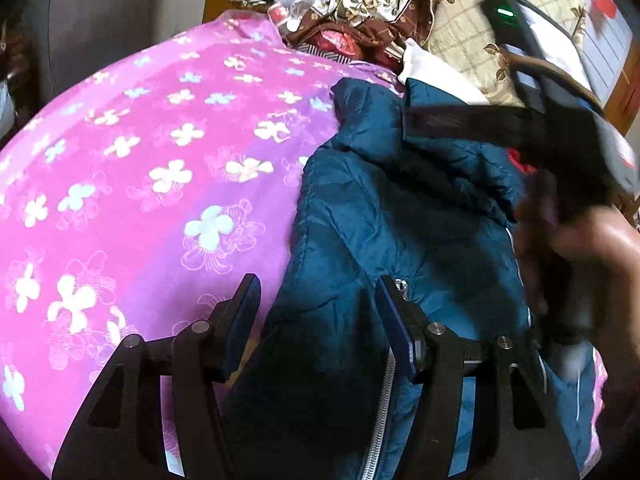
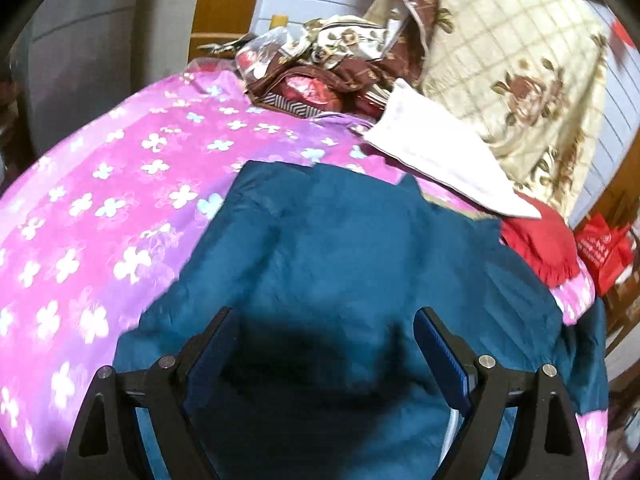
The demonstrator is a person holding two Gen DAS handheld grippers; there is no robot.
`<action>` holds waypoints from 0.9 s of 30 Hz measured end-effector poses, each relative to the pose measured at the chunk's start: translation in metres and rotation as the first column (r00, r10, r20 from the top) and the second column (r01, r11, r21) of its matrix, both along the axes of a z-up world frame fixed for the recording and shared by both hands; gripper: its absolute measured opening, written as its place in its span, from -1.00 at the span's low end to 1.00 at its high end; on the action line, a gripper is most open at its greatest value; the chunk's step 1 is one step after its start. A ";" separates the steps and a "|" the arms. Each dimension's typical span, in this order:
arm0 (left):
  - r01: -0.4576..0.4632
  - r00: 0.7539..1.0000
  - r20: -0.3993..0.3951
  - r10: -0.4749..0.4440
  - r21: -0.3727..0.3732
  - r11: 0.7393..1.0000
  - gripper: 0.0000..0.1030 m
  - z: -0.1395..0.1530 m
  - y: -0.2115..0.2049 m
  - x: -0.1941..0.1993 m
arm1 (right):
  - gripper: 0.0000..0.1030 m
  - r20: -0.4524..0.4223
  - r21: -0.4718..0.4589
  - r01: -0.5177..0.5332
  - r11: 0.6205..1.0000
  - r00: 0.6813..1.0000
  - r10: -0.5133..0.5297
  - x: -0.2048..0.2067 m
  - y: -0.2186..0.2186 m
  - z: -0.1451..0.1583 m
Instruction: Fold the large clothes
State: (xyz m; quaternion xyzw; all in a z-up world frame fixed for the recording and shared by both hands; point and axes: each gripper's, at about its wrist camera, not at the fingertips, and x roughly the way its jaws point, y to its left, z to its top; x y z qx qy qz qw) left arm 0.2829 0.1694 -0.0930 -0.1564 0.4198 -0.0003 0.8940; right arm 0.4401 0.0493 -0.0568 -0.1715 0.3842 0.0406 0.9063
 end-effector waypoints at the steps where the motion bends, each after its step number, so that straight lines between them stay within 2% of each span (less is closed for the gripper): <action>1: -0.002 1.000 -0.006 0.002 -0.011 1.000 0.15 -0.001 0.001 0.001 | 0.70 0.000 -0.016 0.003 1.000 1.000 -0.003 0.006 0.006 -0.003; 2: -0.003 1.000 -0.013 0.003 -0.017 1.000 0.15 -0.002 0.002 0.001 | 0.70 -0.005 -0.034 0.012 0.999 1.000 -0.013 0.013 0.011 -0.007; 3: -0.001 1.000 -0.021 0.001 -0.021 1.000 0.15 -0.003 0.002 0.002 | 0.57 -0.017 -0.058 0.032 0.998 0.999 -0.033 0.021 0.012 -0.012; 4: 0.003 0.999 -0.032 -0.004 -0.028 1.000 0.15 -0.004 0.002 0.003 | 0.21 -0.031 -0.069 0.055 0.996 0.998 -0.057 0.028 0.010 -0.015; 5: 0.005 0.999 -0.036 -0.007 -0.032 0.999 0.15 -0.005 0.002 0.004 | 0.01 -0.064 -0.071 0.085 0.994 0.994 -0.090 0.035 0.002 -0.019; 6: 0.006 0.999 -0.040 -0.008 -0.034 0.999 0.15 -0.005 0.002 0.003 | -0.28 -0.082 -0.080 0.119 0.990 0.989 -0.125 0.041 -0.006 -0.020; 10: 0.003 0.999 -0.038 -0.004 -0.029 1.000 0.15 -0.004 0.002 0.002 | -0.53 -0.055 -0.052 0.278 0.959 0.958 -0.281 0.046 -0.072 -0.001; 13: 0.004 0.999 -0.037 -0.005 -0.025 1.000 0.15 -0.002 0.001 0.000 | -0.54 -0.029 -0.005 0.426 0.905 0.904 -0.426 0.042 -0.146 0.017; 14: 0.006 0.999 -0.038 -0.007 -0.026 1.000 0.15 -0.001 0.002 0.000 | -0.54 -0.022 -0.006 0.484 0.875 0.875 -0.484 0.039 -0.176 0.020; 16: 0.008 0.999 -0.039 -0.009 -0.022 1.000 0.15 -0.001 0.000 -0.001 | -0.54 -0.013 -0.035 0.561 0.827 0.827 -0.562 0.034 -0.217 0.019; 17: 0.007 0.999 -0.038 -0.008 -0.013 1.000 0.15 0.000 -0.001 -0.002 | -0.54 -0.010 -0.060 0.607 0.793 0.794 -0.608 0.029 -0.243 0.016; 19: 0.007 0.999 -0.035 -0.006 0.004 1.000 0.15 0.001 -0.003 -0.005 | -0.54 -0.022 -0.092 0.665 0.741 0.742 -0.670 0.019 -0.281 0.009; 22: 0.006 1.000 -0.026 -0.006 0.018 1.000 0.15 0.004 -0.005 -0.011 | -0.52 -0.052 -0.028 0.723 0.690 0.688 -0.724 -0.005 -0.331 0.004; 23: 0.005 1.000 -0.022 -0.004 0.014 1.000 0.15 0.005 -0.005 -0.014 | -0.50 -0.066 0.015 0.724 0.689 0.689 -0.722 -0.013 -0.341 0.005; 24: 0.004 1.000 -0.018 -0.003 0.006 1.000 0.15 0.007 -0.005 -0.016 | -0.36 -0.083 0.078 0.714 0.696 0.701 -0.709 -0.023 -0.350 0.006; 25: 0.004 1.000 -0.013 -0.004 -0.003 1.000 0.15 0.009 -0.004 -0.018 | -0.16 -0.098 0.144 0.695 0.705 0.719 -0.688 -0.031 -0.356 0.008; 27: 0.006 1.000 0.005 -0.006 -0.017 1.000 0.15 0.014 -0.005 -0.022 | 0.03 -0.126 0.262 0.633 0.728 0.770 -0.625 -0.044 -0.357 0.010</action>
